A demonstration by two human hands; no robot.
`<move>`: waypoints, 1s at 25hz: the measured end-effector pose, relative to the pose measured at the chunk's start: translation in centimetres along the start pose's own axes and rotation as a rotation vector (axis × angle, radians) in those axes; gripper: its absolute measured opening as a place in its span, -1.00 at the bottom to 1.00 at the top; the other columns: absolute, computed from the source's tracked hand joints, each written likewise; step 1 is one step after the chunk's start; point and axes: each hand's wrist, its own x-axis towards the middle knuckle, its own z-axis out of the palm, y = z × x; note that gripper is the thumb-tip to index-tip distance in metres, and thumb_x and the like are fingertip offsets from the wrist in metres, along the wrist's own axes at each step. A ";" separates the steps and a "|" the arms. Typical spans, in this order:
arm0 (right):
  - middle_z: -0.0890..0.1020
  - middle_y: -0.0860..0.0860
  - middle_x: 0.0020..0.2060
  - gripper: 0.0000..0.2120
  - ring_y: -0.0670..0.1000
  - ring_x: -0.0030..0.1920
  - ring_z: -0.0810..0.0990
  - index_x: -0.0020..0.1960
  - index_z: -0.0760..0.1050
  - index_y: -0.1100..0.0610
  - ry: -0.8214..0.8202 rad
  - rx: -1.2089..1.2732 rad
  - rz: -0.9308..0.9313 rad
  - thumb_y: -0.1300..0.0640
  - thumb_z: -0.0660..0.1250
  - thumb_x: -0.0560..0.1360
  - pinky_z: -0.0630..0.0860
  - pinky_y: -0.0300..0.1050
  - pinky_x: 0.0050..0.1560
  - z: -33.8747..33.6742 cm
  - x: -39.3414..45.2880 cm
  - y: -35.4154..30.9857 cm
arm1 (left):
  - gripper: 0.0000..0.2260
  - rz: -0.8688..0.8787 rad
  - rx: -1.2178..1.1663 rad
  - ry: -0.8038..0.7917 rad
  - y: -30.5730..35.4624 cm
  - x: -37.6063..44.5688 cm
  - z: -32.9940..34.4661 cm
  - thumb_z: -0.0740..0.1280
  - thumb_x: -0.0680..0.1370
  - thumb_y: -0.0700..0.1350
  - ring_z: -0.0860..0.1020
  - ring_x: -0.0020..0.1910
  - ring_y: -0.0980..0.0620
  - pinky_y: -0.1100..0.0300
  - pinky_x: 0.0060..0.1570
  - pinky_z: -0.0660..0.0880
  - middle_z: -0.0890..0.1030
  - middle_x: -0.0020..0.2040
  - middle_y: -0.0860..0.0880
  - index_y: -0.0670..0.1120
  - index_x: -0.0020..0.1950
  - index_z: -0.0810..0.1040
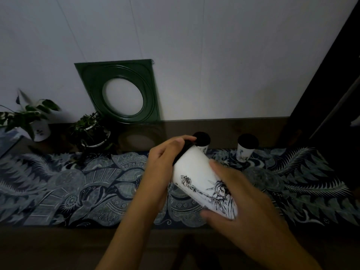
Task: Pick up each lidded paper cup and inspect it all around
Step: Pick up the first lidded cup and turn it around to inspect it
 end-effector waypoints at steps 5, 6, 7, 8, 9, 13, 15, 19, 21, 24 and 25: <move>0.62 -0.24 0.17 -0.23 -0.06 -0.04 0.70 0.30 0.28 -0.49 -0.082 0.542 0.100 -0.21 0.51 0.16 0.68 -0.06 -0.13 -0.5 -0.2 -0.5 | -0.67 0.021 -0.017 -0.053 0.3 -0.5 -0.1 0.21 0.57 0.02 0.67 0.11 -0.11 0.06 0.10 0.58 0.73 0.10 -0.08 -0.08 0.13 0.69; 0.69 -0.08 0.08 -0.29 0.00 -0.20 0.73 0.26 0.45 -0.32 -0.115 0.799 0.174 -0.21 0.56 0.13 0.66 -0.03 -0.29 -0.7 -0.4 -0.4 | -0.65 0.024 -0.040 -0.067 0.4 -0.6 -0.1 0.20 0.58 0.01 0.67 0.11 -0.13 0.05 0.11 0.58 0.72 0.11 -0.12 -0.11 0.15 0.68; 0.70 0.11 -0.05 -0.29 0.00 -0.38 0.70 0.19 0.56 -0.08 -0.192 0.932 0.216 -0.29 0.56 0.10 0.59 -0.05 -0.44 -1.2 -1.4 0.0 | -0.64 0.028 -0.061 -0.077 0.4 -0.7 -0.2 0.19 0.58 0.01 0.66 0.12 -0.15 0.04 0.12 0.58 0.72 0.12 -0.14 -0.14 0.16 0.67; 0.65 0.25 -0.18 -0.23 -0.04 -0.50 0.64 0.06 0.60 0.08 -0.220 1.051 0.291 -0.44 0.49 0.06 0.51 -0.04 -0.51 -1.3 -2.0 0.2 | -0.64 0.030 -0.074 -0.077 0.5 -0.7 -0.2 0.19 0.58 0.00 0.66 0.13 -0.16 0.02 0.13 0.57 0.71 0.12 -0.16 -0.16 0.16 0.67; 0.60 0.29 -0.25 -0.20 -0.06 -0.54 0.61 -0.02 0.60 0.13 -0.310 1.077 0.326 -0.50 0.44 0.05 0.47 -0.02 -0.51 -1.3 -2.1 -0.1 | -0.64 0.030 -0.081 -0.069 0.5 -0.7 -0.1 0.20 0.58 0.00 0.66 0.13 -0.17 0.01 0.13 0.57 0.71 0.12 -0.16 -0.17 0.15 0.67; 0.60 -0.10 0.18 -0.18 -0.03 -0.08 0.70 0.39 0.29 -0.31 -0.119 0.603 0.086 -0.21 0.50 0.18 0.64 -0.13 -0.22 -0.7 -0.7 -0.4 | -0.69 0.015 -0.027 -0.010 0.5 -0.5 0.2 0.23 0.57 -0.02 0.68 0.03 -0.08 0.12 -0.02 0.61 0.74 0.04 -0.11 -0.15 0.08 0.70; 0.44 -0.28 0.27 -0.17 -0.13 0.10 0.58 0.42 0.09 -0.40 0.058 -0.005 -0.103 -0.32 0.39 0.23 0.60 -0.15 -0.01 -0.5 -0.7 0.4 | -0.72 0.019 0.013 0.000 0.6 -0.5 0.3 0.22 0.61 -0.05 0.69 -0.01 0.00 0.18 -0.08 0.60 0.75 0.01 -0.07 -0.11 0.06 0.71; 0.64 -0.16 0.13 -0.34 -0.05 -0.09 0.70 0.26 0.42 -0.39 -0.042 0.680 0.065 -0.20 0.51 0.18 0.62 -0.15 -0.25 -1.2 -0.7 -0.1 | -0.65 0.046 -0.051 -0.055 1.0 -0.8 0.3 0.19 0.58 0.01 0.69 0.01 -0.01 0.19 -0.03 0.61 0.74 0.05 -0.10 -0.15 0.12 0.68; 0.71 0.13 -0.08 -0.39 0.12 -0.37 0.66 0.18 0.59 -0.07 -0.193 1.166 0.210 -0.16 0.59 0.16 0.53 -0.11 -0.48 -1.3 -0.8 0.1 | -0.61 0.062 -0.115 -0.083 1.3 -1.1 0.2 0.18 0.57 0.00 0.69 0.03 -0.05 0.13 0.03 0.61 0.73 0.07 -0.16 -0.21 0.17 0.64; 0.68 0.22 -0.14 -0.35 0.15 -0.38 0.64 0.20 0.57 0.11 -0.262 1.303 0.310 -0.15 0.57 0.20 0.52 -0.12 -0.49 -0.8 -1.0 0.0 | -0.61 0.040 -0.145 -0.063 1.2 -1.1 0.2 0.20 0.56 -0.02 0.67 0.04 -0.11 0.03 0.06 0.59 0.72 0.08 -0.22 -0.26 0.16 0.64; 0.70 0.14 -0.04 -0.35 0.11 -0.29 0.69 0.26 0.53 0.00 -0.202 1.153 0.284 -0.17 0.53 0.21 0.55 -0.09 -0.43 -0.7 -1.0 -0.1 | -0.63 0.023 -0.131 -0.042 1.1 -1.0 0.2 0.21 0.56 -0.02 0.67 0.02 -0.12 0.02 0.05 0.59 0.72 0.07 -0.22 -0.25 0.14 0.65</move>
